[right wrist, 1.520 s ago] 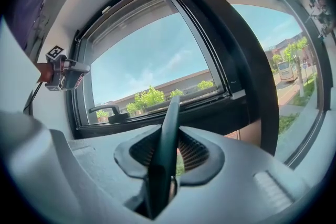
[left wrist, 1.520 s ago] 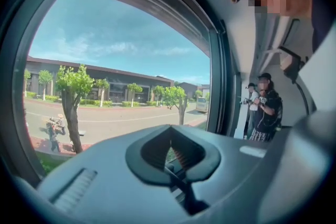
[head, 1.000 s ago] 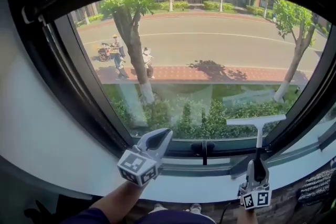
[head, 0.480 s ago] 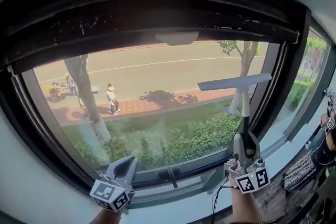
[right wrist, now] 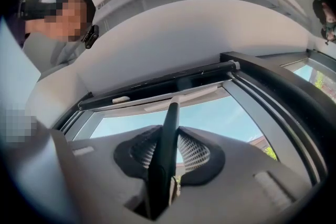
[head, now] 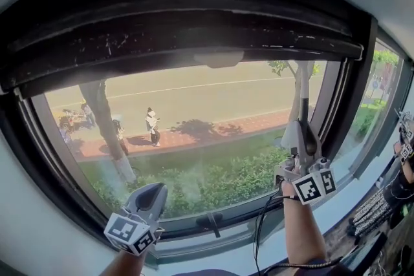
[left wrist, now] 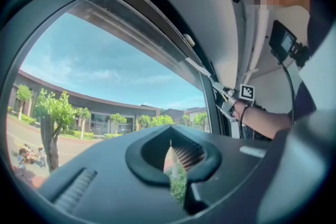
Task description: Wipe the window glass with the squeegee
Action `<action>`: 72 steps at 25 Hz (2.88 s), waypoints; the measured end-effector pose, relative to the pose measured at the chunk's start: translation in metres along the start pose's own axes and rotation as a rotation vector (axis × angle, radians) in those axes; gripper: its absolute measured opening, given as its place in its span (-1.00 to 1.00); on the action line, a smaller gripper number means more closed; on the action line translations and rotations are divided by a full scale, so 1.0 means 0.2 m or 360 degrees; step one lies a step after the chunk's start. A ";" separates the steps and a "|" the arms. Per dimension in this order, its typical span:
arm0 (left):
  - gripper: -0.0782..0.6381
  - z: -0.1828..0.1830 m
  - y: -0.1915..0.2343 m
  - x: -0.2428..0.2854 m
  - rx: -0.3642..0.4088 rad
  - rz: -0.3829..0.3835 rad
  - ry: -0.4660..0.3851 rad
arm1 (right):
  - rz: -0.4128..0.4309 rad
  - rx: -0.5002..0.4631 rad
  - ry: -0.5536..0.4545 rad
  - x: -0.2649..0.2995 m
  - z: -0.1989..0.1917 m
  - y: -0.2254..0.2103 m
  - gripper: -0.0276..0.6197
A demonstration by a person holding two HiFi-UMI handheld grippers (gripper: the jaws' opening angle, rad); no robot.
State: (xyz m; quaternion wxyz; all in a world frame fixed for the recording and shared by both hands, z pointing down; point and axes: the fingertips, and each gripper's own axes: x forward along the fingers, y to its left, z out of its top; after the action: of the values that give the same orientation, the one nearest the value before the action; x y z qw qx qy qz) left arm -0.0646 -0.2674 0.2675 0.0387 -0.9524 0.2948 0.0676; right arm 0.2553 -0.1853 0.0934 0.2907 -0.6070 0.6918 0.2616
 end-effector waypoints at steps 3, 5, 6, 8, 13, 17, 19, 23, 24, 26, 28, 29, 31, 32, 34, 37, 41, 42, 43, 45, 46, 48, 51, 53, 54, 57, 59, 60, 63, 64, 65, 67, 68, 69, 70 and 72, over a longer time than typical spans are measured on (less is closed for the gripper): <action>-0.77 0.01 0.02 -0.03 0.0000 0.0037 -0.0002 | 0.0032 0.0017 -0.0015 0.07 0.01 0.01 -0.60; -0.77 0.01 0.04 -0.03 -0.0005 0.0053 0.0007 | 0.0051 0.0023 -0.0021 0.12 0.02 0.01 -0.60; -0.77 0.02 0.04 -0.03 -0.0006 0.0053 0.0009 | 0.0058 0.0024 -0.0021 0.14 0.02 0.01 -0.60; -0.77 0.03 0.04 -0.02 -0.0003 0.0042 0.0009 | 0.0067 0.0018 -0.0019 0.17 0.04 0.00 -0.60; -0.77 0.03 0.05 -0.05 0.0012 0.0063 0.0014 | 0.0091 0.0037 -0.0016 0.18 0.02 0.01 -0.60; -0.77 -0.03 0.05 -0.07 -0.0033 0.0084 0.0048 | 0.0112 0.0092 0.0009 0.15 -0.05 0.01 -0.60; -0.77 -0.07 0.03 -0.05 -0.0049 0.0076 0.0074 | 0.0115 0.0106 0.0029 0.13 -0.08 0.00 -0.60; -0.77 -0.11 -0.02 -0.02 -0.0077 0.0053 0.0086 | 0.0137 0.0071 0.0052 0.07 -0.08 -0.02 -0.60; -0.77 -0.12 -0.03 -0.03 -0.0078 0.0055 0.0087 | 0.0140 0.0076 0.0058 0.06 -0.09 -0.02 -0.60; -0.77 -0.12 -0.05 -0.04 -0.0073 0.0061 0.0089 | 0.0127 0.0101 0.0077 0.03 -0.12 -0.02 -0.60; -0.77 -0.13 -0.07 -0.04 -0.0076 0.0065 0.0090 | 0.0127 0.0109 0.0101 0.00 -0.14 -0.02 -0.60; -0.77 -0.13 -0.09 -0.04 -0.0081 0.0065 0.0089 | 0.0125 0.0113 0.0116 -0.01 -0.15 -0.02 -0.60; -0.77 -0.15 -0.12 -0.03 -0.0091 0.0062 0.0091 | 0.0122 0.0118 0.0144 -0.05 -0.17 -0.03 -0.60; -0.77 -0.16 -0.14 -0.03 -0.0095 0.0060 0.0095 | 0.0122 0.0119 0.0155 -0.07 -0.19 -0.03 -0.60; -0.77 -0.18 -0.17 -0.03 -0.0102 0.0058 0.0105 | 0.0116 0.0121 0.0175 -0.12 -0.21 -0.05 -0.60; -0.77 -0.20 -0.21 -0.03 -0.0107 0.0059 0.0117 | 0.0107 0.0137 0.0199 -0.17 -0.24 -0.06 -0.60; -0.77 -0.22 -0.27 -0.03 -0.0101 0.0059 0.0128 | 0.0107 0.0162 0.0230 -0.23 -0.27 -0.08 -0.60; -0.77 -0.23 -0.28 -0.02 -0.0099 0.0059 0.0134 | 0.0105 0.0171 0.0236 -0.25 -0.28 -0.08 -0.60; -0.77 -0.23 -0.30 -0.02 -0.0097 0.0059 0.0141 | 0.0101 0.0178 0.0242 -0.26 -0.29 -0.09 -0.60; -0.77 -0.23 -0.33 -0.02 -0.0092 0.0046 0.0149 | 0.0090 0.0188 0.0256 -0.30 -0.30 -0.09 -0.60; -0.77 -0.24 -0.34 -0.03 -0.0092 0.0038 0.0156 | 0.0085 0.0191 0.0264 -0.32 -0.32 -0.08 -0.60; -0.77 -0.27 -0.34 -0.05 -0.0101 0.0043 0.0189 | 0.0079 0.0195 0.0283 -0.36 -0.35 -0.05 -0.60; -0.77 -0.28 -0.33 -0.09 -0.0107 0.0052 0.0209 | 0.0074 0.0200 0.0313 -0.41 -0.40 -0.01 -0.60; -0.77 -0.28 -0.34 -0.08 -0.0106 0.0049 0.0210 | 0.0064 0.0201 0.0334 -0.43 -0.42 -0.02 -0.60; -0.77 -0.28 -0.34 -0.08 -0.0103 0.0046 0.0214 | 0.0056 0.0203 0.0344 -0.44 -0.43 -0.02 -0.60; -0.77 -0.29 -0.36 -0.09 -0.0070 0.0037 0.0239 | 0.0034 0.0217 0.0365 -0.49 -0.46 -0.03 -0.60; -0.77 -0.29 -0.38 -0.08 -0.0048 0.0027 0.0246 | 0.0024 0.0229 0.0377 -0.52 -0.48 -0.04 -0.60; -0.77 -0.30 -0.39 -0.07 -0.0048 0.0022 0.0249 | 0.0019 0.0236 0.0382 -0.53 -0.49 -0.04 -0.60; -0.77 -0.32 -0.41 -0.07 -0.0060 0.0010 0.0269 | 0.0005 0.0253 0.0408 -0.57 -0.52 -0.05 -0.60; -0.77 -0.32 -0.42 -0.07 -0.0056 0.0009 0.0269 | 0.0002 0.0258 0.0418 -0.59 -0.53 -0.04 -0.60; -0.77 -0.32 -0.42 -0.07 -0.0048 0.0005 0.0268 | -0.0001 0.0261 0.0428 -0.61 -0.55 -0.04 -0.60; -0.77 -0.34 -0.44 -0.08 -0.0049 -0.0015 0.0276 | -0.0009 0.0267 0.0447 -0.65 -0.57 -0.03 -0.60; -0.77 -0.36 -0.44 -0.08 -0.0055 -0.0027 0.0280 | -0.0014 0.0273 0.0456 -0.66 -0.59 -0.03 -0.60; -0.77 -0.36 -0.44 -0.08 -0.0059 -0.0029 0.0285 | -0.0019 0.0282 0.0465 -0.67 -0.60 -0.03 -0.60; -0.77 -0.37 -0.43 -0.09 -0.0061 -0.0023 0.0292 | -0.0023 0.0291 0.0473 -0.68 -0.62 -0.02 -0.60; -0.77 -0.37 -0.41 -0.10 -0.0067 -0.0013 0.0305 | -0.0030 0.0306 0.0490 -0.71 -0.65 0.00 -0.60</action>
State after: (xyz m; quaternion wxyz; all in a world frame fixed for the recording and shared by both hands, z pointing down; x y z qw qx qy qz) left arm -0.0256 -0.1970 0.3466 -0.0095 -0.9563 0.2918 -0.0176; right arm 0.2568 -0.1811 0.2857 0.2404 -0.6157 0.7443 0.0956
